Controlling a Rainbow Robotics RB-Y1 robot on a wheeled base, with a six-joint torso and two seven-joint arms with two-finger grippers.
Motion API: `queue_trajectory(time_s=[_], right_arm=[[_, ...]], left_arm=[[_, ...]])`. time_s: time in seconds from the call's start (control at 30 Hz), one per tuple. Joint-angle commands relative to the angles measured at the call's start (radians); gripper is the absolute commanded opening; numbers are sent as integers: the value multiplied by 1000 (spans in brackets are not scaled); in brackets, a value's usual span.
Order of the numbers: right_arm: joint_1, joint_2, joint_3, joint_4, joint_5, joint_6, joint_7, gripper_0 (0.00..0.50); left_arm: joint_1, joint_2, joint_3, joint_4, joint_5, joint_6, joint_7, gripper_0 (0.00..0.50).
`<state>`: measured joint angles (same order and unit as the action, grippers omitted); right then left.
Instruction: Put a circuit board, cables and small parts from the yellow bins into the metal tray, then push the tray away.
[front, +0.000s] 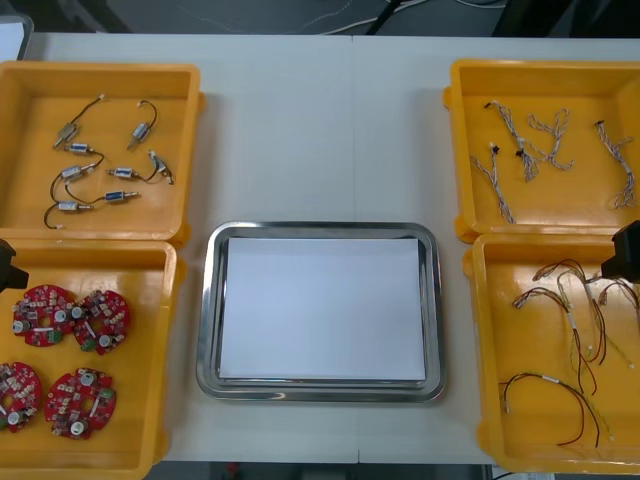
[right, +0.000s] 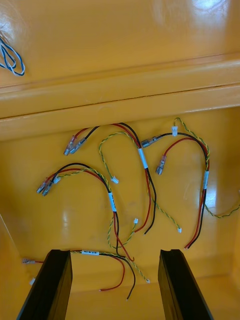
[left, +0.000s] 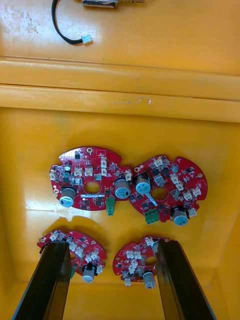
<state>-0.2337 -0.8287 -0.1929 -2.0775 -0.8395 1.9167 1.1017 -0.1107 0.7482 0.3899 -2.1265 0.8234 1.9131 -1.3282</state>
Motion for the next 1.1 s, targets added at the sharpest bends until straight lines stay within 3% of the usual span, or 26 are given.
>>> queue_trajectory(time_s=[0.03,1.1], right_arm=[[-21,-40,-30,-6,-7,3,3,500],[-21,-40,-30,-6,-7,3,3,500]], left_arm=[[19,46,21,-13,-3,7,-25,500],[19,46,21,-13,-3,7,-25,500]])
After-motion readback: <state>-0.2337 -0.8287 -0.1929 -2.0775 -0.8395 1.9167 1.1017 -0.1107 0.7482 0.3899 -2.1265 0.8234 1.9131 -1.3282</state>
